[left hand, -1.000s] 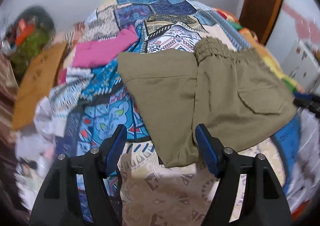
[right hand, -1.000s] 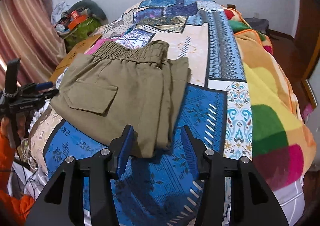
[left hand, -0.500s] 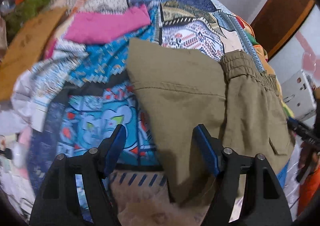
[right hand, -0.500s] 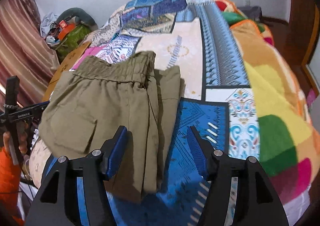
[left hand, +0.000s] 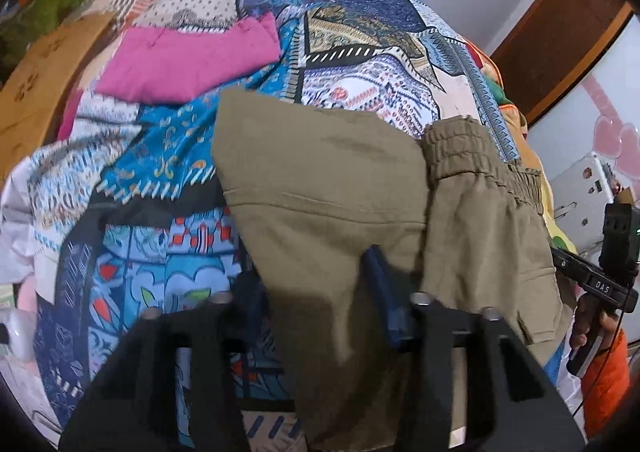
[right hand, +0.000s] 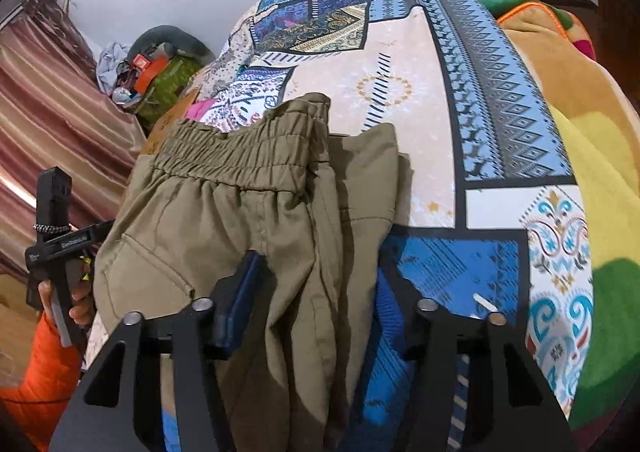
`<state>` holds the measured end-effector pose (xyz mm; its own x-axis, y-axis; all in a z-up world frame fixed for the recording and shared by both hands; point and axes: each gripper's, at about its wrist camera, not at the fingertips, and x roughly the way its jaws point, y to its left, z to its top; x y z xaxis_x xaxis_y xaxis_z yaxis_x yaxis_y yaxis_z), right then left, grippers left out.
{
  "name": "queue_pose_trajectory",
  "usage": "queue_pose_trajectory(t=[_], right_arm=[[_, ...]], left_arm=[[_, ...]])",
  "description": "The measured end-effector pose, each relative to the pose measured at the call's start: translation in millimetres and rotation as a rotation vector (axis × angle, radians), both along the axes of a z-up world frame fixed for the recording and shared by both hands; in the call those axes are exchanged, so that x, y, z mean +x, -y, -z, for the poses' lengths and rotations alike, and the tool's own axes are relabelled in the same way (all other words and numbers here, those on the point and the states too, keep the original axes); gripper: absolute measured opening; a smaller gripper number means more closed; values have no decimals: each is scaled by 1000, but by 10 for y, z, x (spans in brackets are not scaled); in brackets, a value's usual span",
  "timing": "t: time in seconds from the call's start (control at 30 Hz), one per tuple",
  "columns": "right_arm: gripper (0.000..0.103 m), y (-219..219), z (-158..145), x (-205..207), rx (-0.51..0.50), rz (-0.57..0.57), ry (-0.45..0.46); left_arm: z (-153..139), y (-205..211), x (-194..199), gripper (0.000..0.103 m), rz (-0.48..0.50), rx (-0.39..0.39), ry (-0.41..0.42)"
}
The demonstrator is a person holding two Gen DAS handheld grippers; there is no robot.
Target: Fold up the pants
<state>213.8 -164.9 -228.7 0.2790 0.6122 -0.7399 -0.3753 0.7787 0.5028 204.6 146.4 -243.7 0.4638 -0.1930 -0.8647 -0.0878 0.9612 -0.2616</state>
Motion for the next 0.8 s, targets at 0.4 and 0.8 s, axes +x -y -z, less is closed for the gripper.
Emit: queue_pose_trajectory(t=[0.4,0.8], right_arm=[[9,-205,-375,71,-108,-60,171],[8,-646,-1168,463,-97,-93,379]], left_arm=[[-387,108,129,4,17,170,45],[-1203,-240,392,4,-41,296,205]])
